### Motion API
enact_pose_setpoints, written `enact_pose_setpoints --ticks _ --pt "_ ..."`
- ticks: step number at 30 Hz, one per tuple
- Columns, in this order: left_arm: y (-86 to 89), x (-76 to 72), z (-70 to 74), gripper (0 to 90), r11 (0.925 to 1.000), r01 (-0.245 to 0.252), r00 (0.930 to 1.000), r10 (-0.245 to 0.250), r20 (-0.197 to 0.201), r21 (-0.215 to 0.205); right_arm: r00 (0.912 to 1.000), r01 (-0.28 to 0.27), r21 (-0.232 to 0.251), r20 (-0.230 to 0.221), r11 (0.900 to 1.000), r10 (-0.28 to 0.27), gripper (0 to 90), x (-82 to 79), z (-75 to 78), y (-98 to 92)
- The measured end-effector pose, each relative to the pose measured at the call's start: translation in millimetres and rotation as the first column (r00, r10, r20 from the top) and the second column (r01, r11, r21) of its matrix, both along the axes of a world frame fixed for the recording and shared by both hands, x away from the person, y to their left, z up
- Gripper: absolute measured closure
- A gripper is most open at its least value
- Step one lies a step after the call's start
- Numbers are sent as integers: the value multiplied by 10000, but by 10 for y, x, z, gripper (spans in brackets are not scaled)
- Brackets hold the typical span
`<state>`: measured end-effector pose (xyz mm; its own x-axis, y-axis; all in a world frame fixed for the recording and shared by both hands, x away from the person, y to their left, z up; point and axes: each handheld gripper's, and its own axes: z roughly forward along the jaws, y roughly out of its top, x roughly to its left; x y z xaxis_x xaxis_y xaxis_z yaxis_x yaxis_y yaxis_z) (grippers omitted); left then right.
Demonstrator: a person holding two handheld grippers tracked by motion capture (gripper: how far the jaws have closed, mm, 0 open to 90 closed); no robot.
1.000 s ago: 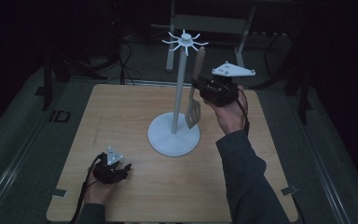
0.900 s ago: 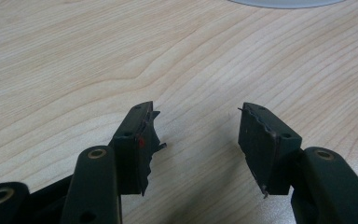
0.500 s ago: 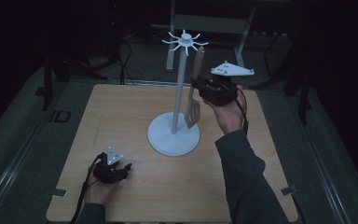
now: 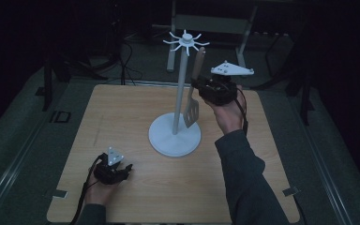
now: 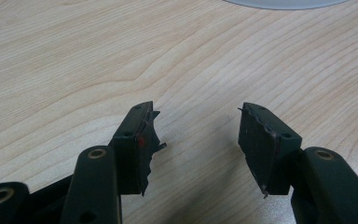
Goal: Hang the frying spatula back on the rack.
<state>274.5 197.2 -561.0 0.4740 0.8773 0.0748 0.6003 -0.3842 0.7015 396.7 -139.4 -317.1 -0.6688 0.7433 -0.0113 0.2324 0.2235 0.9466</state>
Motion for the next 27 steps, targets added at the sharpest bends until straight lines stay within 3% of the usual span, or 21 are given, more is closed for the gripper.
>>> enact_pose_setpoints --ticks 27 --pt "-4 3 -3 461 10000 25 10000 -25 6 14 9999 -15 -23 -152 10000 14 747 58 -26 79"
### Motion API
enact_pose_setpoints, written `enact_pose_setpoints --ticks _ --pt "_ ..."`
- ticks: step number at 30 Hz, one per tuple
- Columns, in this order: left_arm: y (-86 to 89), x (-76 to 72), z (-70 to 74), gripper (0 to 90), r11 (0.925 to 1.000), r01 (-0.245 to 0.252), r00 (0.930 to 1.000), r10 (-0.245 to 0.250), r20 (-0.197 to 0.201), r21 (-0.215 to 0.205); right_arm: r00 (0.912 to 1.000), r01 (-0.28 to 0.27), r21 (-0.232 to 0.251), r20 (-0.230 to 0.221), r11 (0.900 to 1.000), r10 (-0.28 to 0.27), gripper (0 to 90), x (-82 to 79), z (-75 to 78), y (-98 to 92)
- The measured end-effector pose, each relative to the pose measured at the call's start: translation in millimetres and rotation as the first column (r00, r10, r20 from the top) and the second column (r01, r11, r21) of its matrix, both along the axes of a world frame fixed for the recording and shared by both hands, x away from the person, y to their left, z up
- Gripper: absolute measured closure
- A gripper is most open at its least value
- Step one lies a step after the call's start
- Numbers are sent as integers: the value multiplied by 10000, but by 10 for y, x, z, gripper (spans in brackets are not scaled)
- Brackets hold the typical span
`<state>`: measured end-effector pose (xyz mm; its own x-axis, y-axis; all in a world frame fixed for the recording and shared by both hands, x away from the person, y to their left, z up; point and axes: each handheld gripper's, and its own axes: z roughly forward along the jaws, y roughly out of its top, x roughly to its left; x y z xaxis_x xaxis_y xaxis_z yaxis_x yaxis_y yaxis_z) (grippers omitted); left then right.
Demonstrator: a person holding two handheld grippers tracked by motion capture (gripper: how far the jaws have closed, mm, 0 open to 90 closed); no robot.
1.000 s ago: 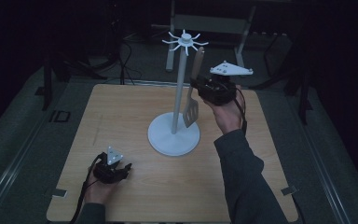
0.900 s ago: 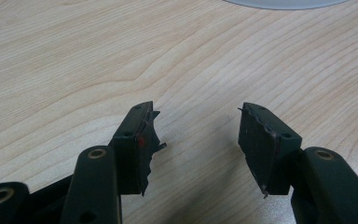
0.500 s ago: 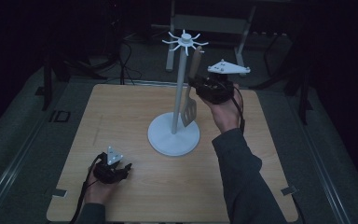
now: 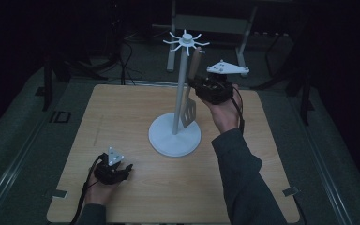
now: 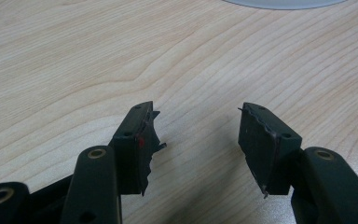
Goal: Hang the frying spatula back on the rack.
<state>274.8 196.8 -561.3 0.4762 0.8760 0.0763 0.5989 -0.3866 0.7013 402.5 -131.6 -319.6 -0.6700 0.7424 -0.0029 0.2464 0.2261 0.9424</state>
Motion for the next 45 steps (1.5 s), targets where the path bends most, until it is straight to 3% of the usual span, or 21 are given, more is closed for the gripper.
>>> enact_pose_setpoints --ticks 18,29,45 --pt "3 -2 3 461 10000 -32 10000 32 -1 5 10000 -50 5 48 10000 50 713 -2 -40 -12" --pt "-1 2 1 460 10000 -35 10000 35 18 11 9999 -103 -85 -95 9999 102 592 10 -145 -53" --pt "1 11 -5 454 9999 -83 10000 84 -20 100 9998 -75 -257 -178 9996 71 362 -42 -173 -125"
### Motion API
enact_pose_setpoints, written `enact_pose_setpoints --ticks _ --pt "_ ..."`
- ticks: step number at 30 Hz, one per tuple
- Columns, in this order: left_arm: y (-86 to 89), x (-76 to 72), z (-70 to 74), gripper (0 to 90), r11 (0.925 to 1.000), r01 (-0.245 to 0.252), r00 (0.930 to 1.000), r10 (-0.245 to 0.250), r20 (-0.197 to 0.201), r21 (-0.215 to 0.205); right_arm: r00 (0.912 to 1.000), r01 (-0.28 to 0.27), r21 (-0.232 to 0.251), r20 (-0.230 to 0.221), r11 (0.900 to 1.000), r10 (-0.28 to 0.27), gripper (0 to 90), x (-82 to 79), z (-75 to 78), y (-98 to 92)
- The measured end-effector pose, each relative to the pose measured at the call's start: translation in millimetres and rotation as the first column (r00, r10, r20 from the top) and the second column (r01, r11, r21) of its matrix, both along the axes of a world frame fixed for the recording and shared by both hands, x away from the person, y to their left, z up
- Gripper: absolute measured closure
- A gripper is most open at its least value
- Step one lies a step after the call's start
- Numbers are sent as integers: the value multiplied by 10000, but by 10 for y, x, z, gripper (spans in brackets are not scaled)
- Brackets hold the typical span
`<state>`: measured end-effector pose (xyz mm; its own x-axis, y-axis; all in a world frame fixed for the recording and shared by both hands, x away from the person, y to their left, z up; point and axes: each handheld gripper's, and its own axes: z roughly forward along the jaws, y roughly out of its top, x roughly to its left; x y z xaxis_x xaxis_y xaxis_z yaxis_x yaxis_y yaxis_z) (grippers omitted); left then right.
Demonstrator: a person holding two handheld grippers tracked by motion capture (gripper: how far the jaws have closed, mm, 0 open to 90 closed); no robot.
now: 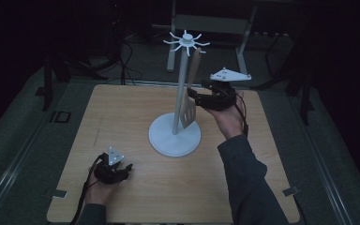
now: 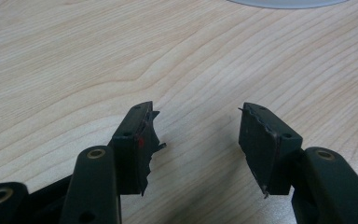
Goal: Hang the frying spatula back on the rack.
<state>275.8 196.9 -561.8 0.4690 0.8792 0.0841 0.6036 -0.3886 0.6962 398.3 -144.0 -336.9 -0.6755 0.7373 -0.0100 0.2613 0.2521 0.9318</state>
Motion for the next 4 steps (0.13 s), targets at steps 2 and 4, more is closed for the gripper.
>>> enact_pose_setpoints --ticks 2,4 --pt "3 4 -4 453 10000 -65 10000 65 -35 37 10000 10 -44 18 10000 -10 353 -19 -11 -26" --pt "10 9 -10 449 9999 -158 9999 158 -18 51 9999 110 -44 -27 9999 -110 342 -42 -35 -61"
